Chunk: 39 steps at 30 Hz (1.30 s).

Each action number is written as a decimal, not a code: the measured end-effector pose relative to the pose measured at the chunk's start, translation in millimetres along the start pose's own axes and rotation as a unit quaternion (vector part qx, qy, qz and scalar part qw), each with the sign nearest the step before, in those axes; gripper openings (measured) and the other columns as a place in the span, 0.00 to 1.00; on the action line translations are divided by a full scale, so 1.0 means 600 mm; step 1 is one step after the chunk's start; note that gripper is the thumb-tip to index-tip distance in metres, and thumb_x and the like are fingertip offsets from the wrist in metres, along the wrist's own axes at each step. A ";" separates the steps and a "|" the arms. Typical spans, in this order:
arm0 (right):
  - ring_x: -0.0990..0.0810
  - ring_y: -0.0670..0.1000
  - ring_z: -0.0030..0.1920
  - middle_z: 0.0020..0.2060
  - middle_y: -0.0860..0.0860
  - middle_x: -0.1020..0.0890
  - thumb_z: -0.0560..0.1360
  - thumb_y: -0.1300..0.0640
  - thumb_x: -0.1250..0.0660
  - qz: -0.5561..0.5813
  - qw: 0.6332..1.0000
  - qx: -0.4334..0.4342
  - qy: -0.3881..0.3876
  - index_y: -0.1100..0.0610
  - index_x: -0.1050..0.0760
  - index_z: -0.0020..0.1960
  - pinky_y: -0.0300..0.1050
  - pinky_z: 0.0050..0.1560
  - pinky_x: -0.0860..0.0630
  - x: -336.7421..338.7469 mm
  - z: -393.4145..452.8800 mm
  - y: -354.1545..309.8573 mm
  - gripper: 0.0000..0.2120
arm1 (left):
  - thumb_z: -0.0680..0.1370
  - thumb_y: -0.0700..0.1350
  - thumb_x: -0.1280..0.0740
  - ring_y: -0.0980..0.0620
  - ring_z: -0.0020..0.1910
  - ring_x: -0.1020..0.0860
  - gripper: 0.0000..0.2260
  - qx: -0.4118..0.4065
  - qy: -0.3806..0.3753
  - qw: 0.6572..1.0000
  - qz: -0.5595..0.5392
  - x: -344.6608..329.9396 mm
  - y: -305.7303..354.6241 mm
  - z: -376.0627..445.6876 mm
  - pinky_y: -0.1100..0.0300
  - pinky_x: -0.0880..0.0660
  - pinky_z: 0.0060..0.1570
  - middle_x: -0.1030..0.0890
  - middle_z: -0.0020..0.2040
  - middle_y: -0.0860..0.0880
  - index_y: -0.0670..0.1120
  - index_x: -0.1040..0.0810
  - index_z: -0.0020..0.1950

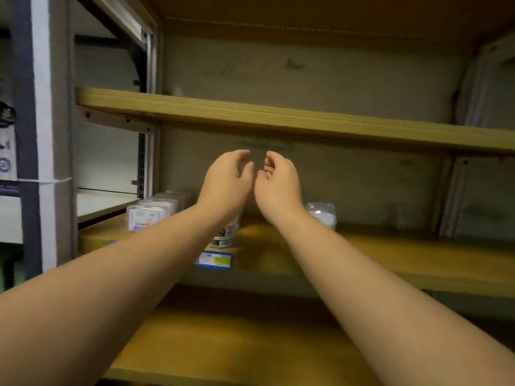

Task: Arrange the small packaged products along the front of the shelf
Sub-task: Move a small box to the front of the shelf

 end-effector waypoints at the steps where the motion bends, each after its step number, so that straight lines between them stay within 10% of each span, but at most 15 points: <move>1: 0.27 0.48 0.68 0.70 0.50 0.30 0.81 0.62 0.39 -0.011 1.000 -0.001 0.010 0.55 0.33 0.74 0.46 0.69 0.29 0.038 0.012 0.013 0.22 | 0.82 0.46 0.38 0.52 0.67 0.26 0.18 -0.004 -0.007 1.000 -0.013 -0.024 0.026 0.001 0.57 0.30 0.66 0.23 0.67 0.49 0.46 0.27 0.71; 8: 0.29 0.52 0.70 0.71 0.51 0.30 0.80 0.56 0.37 -0.075 0.994 -0.041 0.073 0.53 0.34 0.75 0.50 0.69 0.29 0.306 0.077 0.138 0.23 | 0.81 0.49 0.36 0.53 0.68 0.27 0.21 -0.057 -0.068 0.994 -0.057 -0.231 0.227 0.005 0.55 0.29 0.67 0.24 0.69 0.50 0.48 0.30 0.74; 17: 0.20 0.58 0.54 0.65 0.55 0.24 0.79 0.62 0.39 -0.064 0.966 -0.232 0.098 0.57 0.31 0.71 0.48 0.53 0.23 0.538 0.188 0.392 0.20 | 0.79 0.51 0.33 0.47 0.68 0.26 0.24 0.106 -0.183 0.976 -0.054 -0.546 0.296 0.018 0.56 0.27 0.64 0.27 0.72 0.48 0.51 0.32 0.75; 23: 0.31 0.59 0.71 0.74 0.59 0.33 0.82 0.63 0.46 -0.152 0.934 -0.318 0.067 0.62 0.35 0.74 0.48 0.66 0.28 0.543 0.227 0.541 0.21 | 0.78 0.50 0.31 0.44 0.70 0.29 0.32 0.211 -0.256 0.943 -0.025 -0.703 0.248 0.009 0.59 0.30 0.63 0.33 0.76 0.44 0.46 0.39 0.78; 33: 0.24 0.60 0.64 0.66 0.60 0.25 0.82 0.58 0.39 -0.118 0.944 -0.301 -0.068 0.62 0.31 0.71 0.46 0.63 0.26 0.507 0.267 0.609 0.18 | 0.80 0.42 0.37 0.46 0.61 0.23 0.19 0.188 -0.303 0.934 -0.009 -0.796 0.225 0.028 0.60 0.28 0.51 0.25 0.69 0.47 0.50 0.27 0.71; 39: 0.19 0.58 0.55 0.58 0.57 0.20 0.80 0.47 0.36 -0.048 0.951 -0.304 -0.017 0.59 0.25 0.60 0.50 0.55 0.21 0.502 0.272 0.616 0.17 | 0.78 0.41 0.32 0.51 0.50 0.20 0.16 0.198 -0.302 0.929 -0.078 -0.798 0.231 0.026 0.62 0.26 0.45 0.18 0.60 0.51 0.54 0.20 0.64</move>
Point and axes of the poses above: each hand's wrist, its own z-axis towards the middle knuckle, its own x-axis out of the back of the hand, y = z × x, the point moved 3 cm from there along z, towards the middle knuckle
